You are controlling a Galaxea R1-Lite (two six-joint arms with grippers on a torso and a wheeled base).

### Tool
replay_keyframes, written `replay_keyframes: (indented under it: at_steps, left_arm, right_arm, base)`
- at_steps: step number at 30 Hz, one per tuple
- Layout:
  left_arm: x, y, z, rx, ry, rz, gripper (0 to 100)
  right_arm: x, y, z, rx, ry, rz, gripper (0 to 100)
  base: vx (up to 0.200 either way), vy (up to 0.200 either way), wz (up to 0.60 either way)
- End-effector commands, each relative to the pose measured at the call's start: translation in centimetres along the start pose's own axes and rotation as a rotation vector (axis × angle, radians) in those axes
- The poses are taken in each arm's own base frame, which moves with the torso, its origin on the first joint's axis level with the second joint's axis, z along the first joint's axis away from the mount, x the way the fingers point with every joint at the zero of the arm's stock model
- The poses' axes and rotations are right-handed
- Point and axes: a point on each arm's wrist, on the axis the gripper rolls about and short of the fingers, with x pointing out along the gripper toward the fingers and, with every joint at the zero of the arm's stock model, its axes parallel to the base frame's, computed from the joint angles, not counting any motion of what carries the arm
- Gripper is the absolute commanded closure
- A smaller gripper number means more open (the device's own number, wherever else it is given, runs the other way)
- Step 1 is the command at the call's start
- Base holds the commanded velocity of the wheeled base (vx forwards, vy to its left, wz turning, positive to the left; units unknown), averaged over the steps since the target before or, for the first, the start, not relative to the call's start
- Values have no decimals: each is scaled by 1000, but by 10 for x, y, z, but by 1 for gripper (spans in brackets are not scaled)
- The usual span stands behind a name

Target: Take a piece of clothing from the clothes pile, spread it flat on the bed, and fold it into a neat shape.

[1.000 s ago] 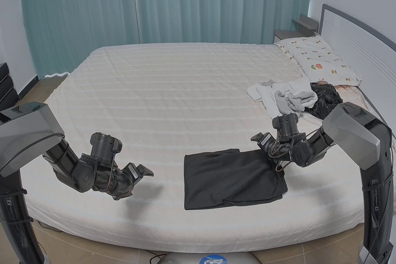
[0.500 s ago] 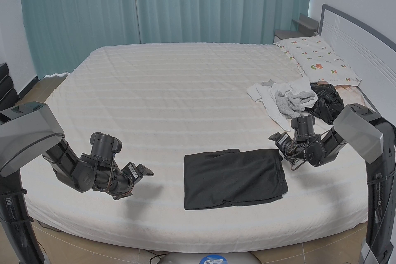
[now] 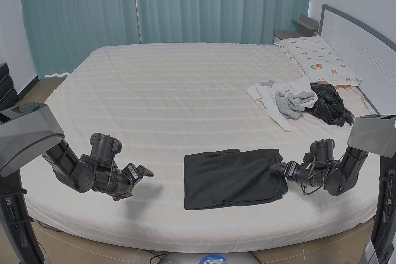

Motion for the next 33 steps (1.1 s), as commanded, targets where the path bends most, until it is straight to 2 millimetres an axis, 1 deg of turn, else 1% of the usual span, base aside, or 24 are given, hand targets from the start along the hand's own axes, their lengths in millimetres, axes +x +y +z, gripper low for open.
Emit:
replay_keyframes:
  at_steps: [1, 5, 6, 9, 14, 15, 21, 24, 27, 32, 33]
  left_arm:
    - [0, 1, -1, -1, 4, 3, 0]
    - [0, 1, -1, 1, 7, 1, 0]
    - [0, 1, -2, 2, 8, 1, 0]
    - [0, 1, -2, 2, 8, 1, 0]
    - [0, 1, -1, 1, 7, 1, 0]
    - [0, 1, -1, -1, 7, 1, 0]
    - [0, 1, -1, 1, 7, 1, 0]
    - [-1, 1, -1, -1, 6, -2, 0]
    - [0, 1, -1, -2, 7, -1, 0]
    - [0, 1, -1, -2, 7, -1, 0]
    - [-1, 1, -1, -1, 6, -2, 0]
  right_arm:
    - [-22, -9, -9, -32, 42, 51, 0]
    - [-22, -9, -11, -45, 53, 59, 0]
    - [-22, -11, -13, -47, 61, 54, 100]
    - [-22, -14, -19, -67, 87, 41, 100]
    - [-25, -18, -21, -67, 94, 30, 100]
    - [-28, -23, -21, -56, 100, 23, 100]
    - [-39, -29, -21, -35, 108, 30, 100]
    - [-46, -35, -23, -13, 126, 31, 100]
    - [-49, -39, -24, 2, 143, 45, 100]
    - [-47, -38, -25, 1, 146, 51, 100]
    - [-47, -38, -24, 1, 146, 51, 0]
  base:
    - [0, 0, 0]
    - [0, 0, 0]
    - [0, 0, 0]
    - [0, 0, 0]
    - [0, 0, 0]
    - [0, 0, 0]
    - [0, 0, 0]
    - [0, 0, 0]
    - [0, 0, 0]
    - [0, 0, 0]
    - [0, 0, 0]
